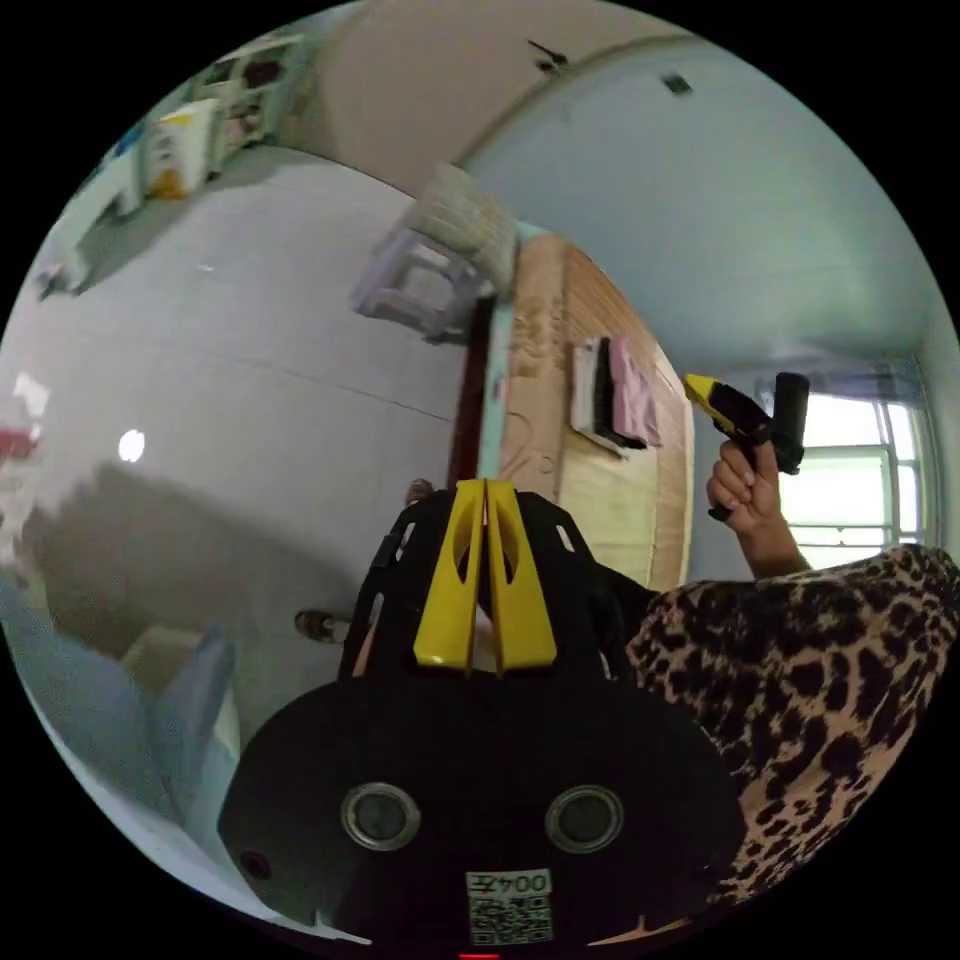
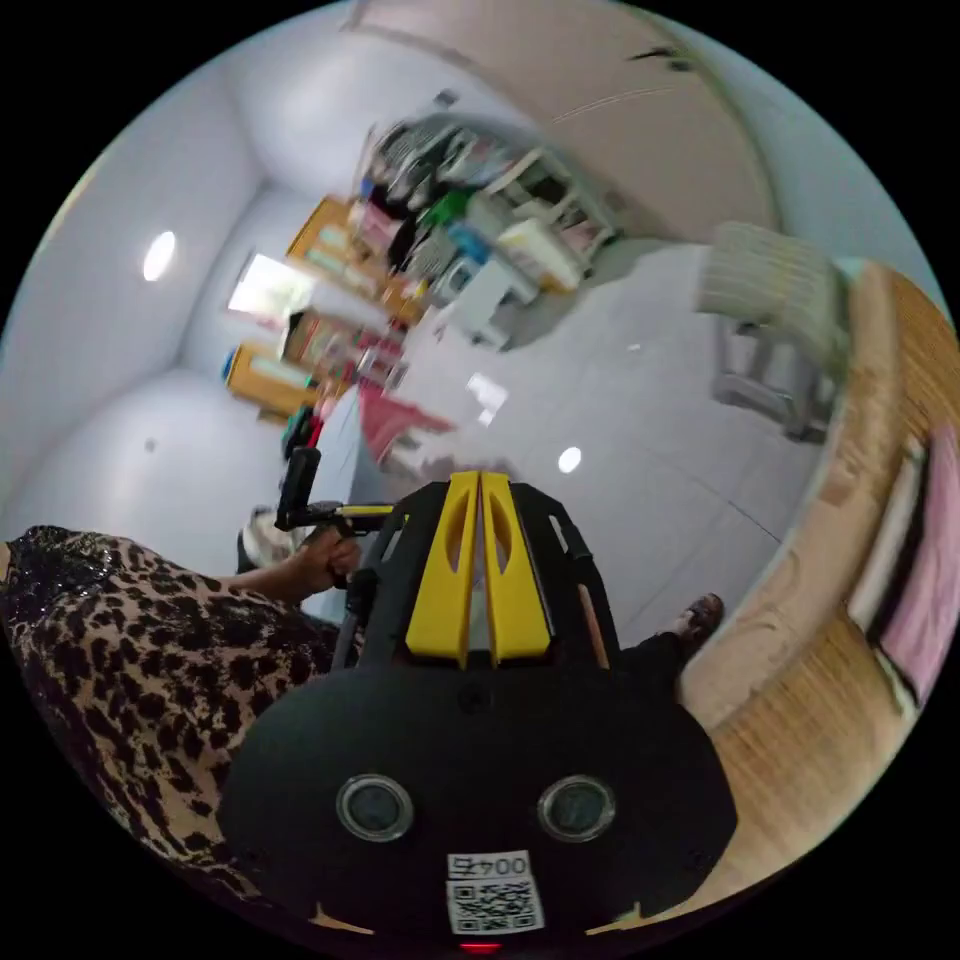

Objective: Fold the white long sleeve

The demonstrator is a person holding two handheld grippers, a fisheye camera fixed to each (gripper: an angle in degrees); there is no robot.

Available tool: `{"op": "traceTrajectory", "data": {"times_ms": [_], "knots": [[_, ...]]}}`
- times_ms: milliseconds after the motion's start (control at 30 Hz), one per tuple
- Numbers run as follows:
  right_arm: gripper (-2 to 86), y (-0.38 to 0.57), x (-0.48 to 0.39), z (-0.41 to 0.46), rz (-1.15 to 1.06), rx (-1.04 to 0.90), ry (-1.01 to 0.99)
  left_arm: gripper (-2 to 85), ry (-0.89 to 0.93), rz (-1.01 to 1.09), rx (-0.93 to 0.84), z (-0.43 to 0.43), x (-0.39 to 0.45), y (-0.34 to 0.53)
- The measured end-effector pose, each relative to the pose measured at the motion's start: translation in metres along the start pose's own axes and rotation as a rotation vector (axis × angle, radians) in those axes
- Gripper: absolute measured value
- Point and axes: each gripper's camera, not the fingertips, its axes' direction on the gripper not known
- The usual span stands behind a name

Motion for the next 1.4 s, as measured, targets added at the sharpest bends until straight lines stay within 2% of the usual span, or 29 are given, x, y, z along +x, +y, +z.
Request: {"op": "traceTrajectory", "data": {"times_ms": [133, 233, 367, 467, 833, 967, 1133, 1400], "knots": [[-0.7, -0.05, -0.153, 0.092, -0.288, -0.323, -0.144, 0.1, -0.202, -0.233, 0.24, -0.122, -0.037, 0.191], [-0.7, -0.063, -0.26, 0.148, -0.466, -0.534, -0.154, 0.1, -0.312, -0.419, 0.391, -0.189, -0.053, 0.321], [-0.8, -0.073, -0.393, 0.202, -0.658, -0.78, -0.121, 0.1, -0.28, -0.652, 0.581, -0.248, -0.072, 0.473], [-0.8, -0.084, -0.475, 0.226, -0.791, -0.921, -0.056, 0.2, -0.269, -0.784, 0.675, -0.272, -0.078, 0.549], [-0.7, -0.157, -0.708, 0.301, -1.192, -1.12, 0.265, 0.2, -0.249, -1.117, 0.89, -0.369, -0.061, 0.709], [-0.7, -0.173, -0.788, 0.312, -1.34, -1.172, 0.372, 0.2, -0.274, -1.18, 0.876, -0.423, -0.058, 0.748], [-0.7, -0.192, -0.867, 0.304, -1.398, -1.228, 0.409, 0.2, -0.26, -1.212, 0.897, -0.471, -0.052, 0.786], [-0.8, -0.222, -0.992, 0.275, -1.376, -1.297, 0.485, 0.2, -0.199, -1.158, 0.859, -0.541, -0.064, 0.859]]}}
